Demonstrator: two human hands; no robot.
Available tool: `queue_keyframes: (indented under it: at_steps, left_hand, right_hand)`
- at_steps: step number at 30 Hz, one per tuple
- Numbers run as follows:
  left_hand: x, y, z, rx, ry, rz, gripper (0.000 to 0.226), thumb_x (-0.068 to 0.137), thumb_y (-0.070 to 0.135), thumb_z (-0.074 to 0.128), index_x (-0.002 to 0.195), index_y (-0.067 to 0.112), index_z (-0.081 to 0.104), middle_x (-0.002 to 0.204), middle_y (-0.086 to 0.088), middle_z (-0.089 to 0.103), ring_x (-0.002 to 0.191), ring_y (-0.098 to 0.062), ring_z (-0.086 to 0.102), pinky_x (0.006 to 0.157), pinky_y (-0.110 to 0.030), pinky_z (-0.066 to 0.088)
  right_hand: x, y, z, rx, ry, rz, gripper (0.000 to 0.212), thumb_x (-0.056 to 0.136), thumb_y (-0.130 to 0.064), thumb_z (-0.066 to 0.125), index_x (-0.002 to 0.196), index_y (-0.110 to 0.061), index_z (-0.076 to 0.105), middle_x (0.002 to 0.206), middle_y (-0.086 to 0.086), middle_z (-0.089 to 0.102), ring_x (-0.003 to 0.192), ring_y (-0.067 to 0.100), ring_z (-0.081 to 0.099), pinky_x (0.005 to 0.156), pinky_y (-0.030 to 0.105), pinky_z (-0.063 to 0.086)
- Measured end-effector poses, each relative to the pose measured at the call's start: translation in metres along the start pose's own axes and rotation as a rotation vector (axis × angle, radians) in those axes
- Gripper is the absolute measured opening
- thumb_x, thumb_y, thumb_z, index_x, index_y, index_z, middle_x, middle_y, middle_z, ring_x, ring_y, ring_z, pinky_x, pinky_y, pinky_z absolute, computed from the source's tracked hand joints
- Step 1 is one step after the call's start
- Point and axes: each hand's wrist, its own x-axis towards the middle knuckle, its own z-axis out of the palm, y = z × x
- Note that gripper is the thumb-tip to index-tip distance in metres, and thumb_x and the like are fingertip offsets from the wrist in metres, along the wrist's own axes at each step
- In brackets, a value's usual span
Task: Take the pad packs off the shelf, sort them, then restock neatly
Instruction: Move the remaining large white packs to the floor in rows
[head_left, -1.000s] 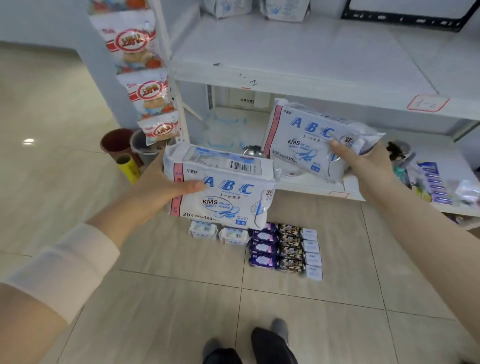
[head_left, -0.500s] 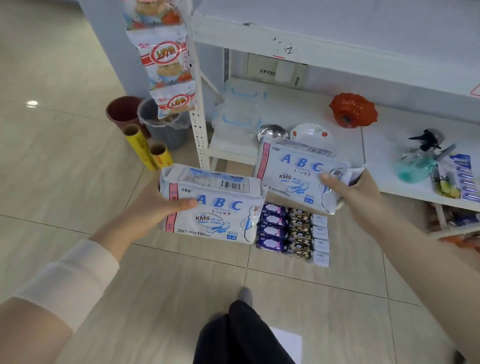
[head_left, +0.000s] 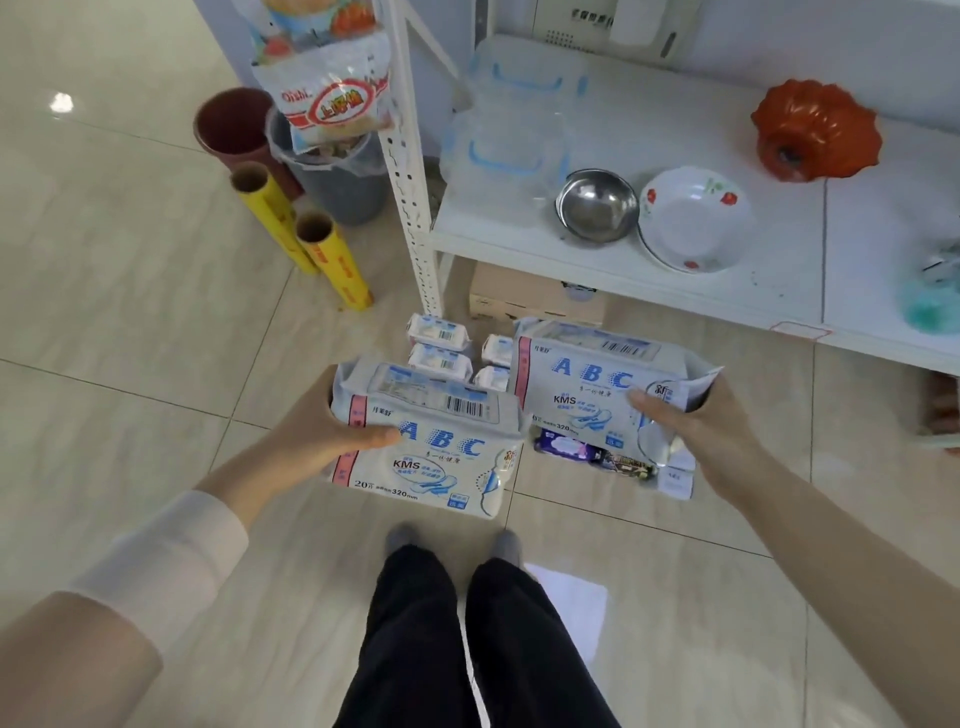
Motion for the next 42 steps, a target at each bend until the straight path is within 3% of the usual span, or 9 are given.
queue_keyframes:
  at_steps: [3,7,12,14,18,21,30,34,42]
  left_hand:
    - [0.006,-0.011,-0.012,0.009,-0.027,-0.035,0.084,0.033,0.041,0.088,0.107,0.027,0.052,0.100,0.003,0.071,0.091,-0.016,0.069,0.070,-0.027,0.056]
    - [0.014,-0.025,-0.028,0.011,-0.051,-0.087,0.088,0.034,0.039,0.088,0.112,0.027,0.050,0.101,0.006,0.070,0.094,-0.014,0.068,0.075,-0.030,0.055]
    - [0.027,-0.046,-0.054,-0.007,-0.084,-0.117,0.101,0.026,0.051,0.090,0.114,0.025,0.048,0.102,0.004,0.069,0.093,-0.011,0.068,0.073,-0.028,0.056]
    - [0.031,-0.056,-0.063,-0.008,-0.092,-0.124,0.095,0.033,0.041,0.089,0.117,0.023,0.047,0.106,0.001,0.068,0.096,-0.014,0.067,0.079,-0.034,0.055]
    - [0.039,-0.082,-0.080,-0.014,-0.081,-0.144,0.092,0.039,0.037,0.087,0.119,0.021,0.046,0.110,-0.001,0.066,0.099,-0.015,0.066,0.082,-0.034,0.055]
    - [0.052,-0.111,-0.086,-0.020,-0.070,-0.184,0.101,0.035,0.046,0.091,0.121,0.019,0.045,0.113,-0.004,0.064,0.102,-0.018,0.065,0.084,-0.042,0.054]
    - [0.142,-0.268,-0.076,-0.047,-0.010,-0.249,0.094,0.037,0.039,0.090,0.118,0.018,0.047,0.111,-0.005,0.066,0.098,-0.020,0.067,0.081,-0.043,0.055]
    - [0.203,-0.350,-0.072,-0.060,0.044,-0.215,0.093,0.031,0.043,0.090,0.113,0.026,0.049,0.102,0.006,0.067,0.092,-0.010,0.067,0.068,-0.024,0.055]
    - [0.300,-0.494,-0.079,-0.075,0.043,-0.110,0.083,0.039,0.032,0.084,0.113,0.027,0.047,0.096,0.012,0.069,0.092,-0.009,0.067,0.066,-0.020,0.054]
  right_hand:
    - [0.009,-0.002,0.015,0.002,0.026,0.020,0.040,0.074,-0.023,0.078,0.109,-0.014,0.062,0.102,0.008,0.072,0.093,0.023,0.069,0.081,0.054,0.054]
    - [0.014,-0.008,0.037,0.041,0.033,-0.003,0.040,0.077,-0.011,0.073,0.114,-0.014,0.060,0.105,0.008,0.071,0.095,0.024,0.069,0.075,0.046,0.057]
    - [0.026,0.014,0.065,0.067,0.081,0.079,0.018,0.071,-0.013,0.080,0.084,-0.014,0.068,0.105,0.013,0.070,0.095,0.029,0.068,0.073,0.057,0.054]
    - [0.033,0.027,0.078,0.077,0.070,0.136,0.038,0.065,-0.021,0.085,0.097,-0.016,0.065,0.112,0.009,0.068,0.101,0.029,0.066,0.073,0.056,0.054]
    - [0.052,0.036,0.112,0.046,0.115,0.183,0.067,0.069,-0.015,0.081,0.127,-0.014,0.048,0.110,0.004,0.067,0.092,0.017,0.068,0.051,0.022,0.053]
    - [0.078,0.053,0.130,0.072,0.090,0.191,0.081,0.063,-0.016,0.081,0.132,-0.013,0.040,0.119,0.007,0.063,0.101,0.020,0.065,0.063,0.028,0.058]
    - [0.204,0.186,0.181,0.019,-0.029,0.175,0.075,0.070,0.001,0.075,0.132,-0.018,0.038,0.128,0.004,0.055,0.095,0.000,0.060,0.064,0.018,0.056]
    - [0.267,0.273,0.203,-0.041,-0.078,0.106,0.074,0.066,-0.002,0.078,0.125,-0.027,0.040,0.127,0.003,0.052,0.104,0.008,0.059,0.068,0.021,0.057]
    - [0.379,0.413,0.259,-0.156,-0.202,-0.113,0.065,0.070,-0.002,0.076,0.113,-0.034,0.038,0.113,-0.015,0.051,0.090,-0.018,0.055,0.074,0.009,0.049]
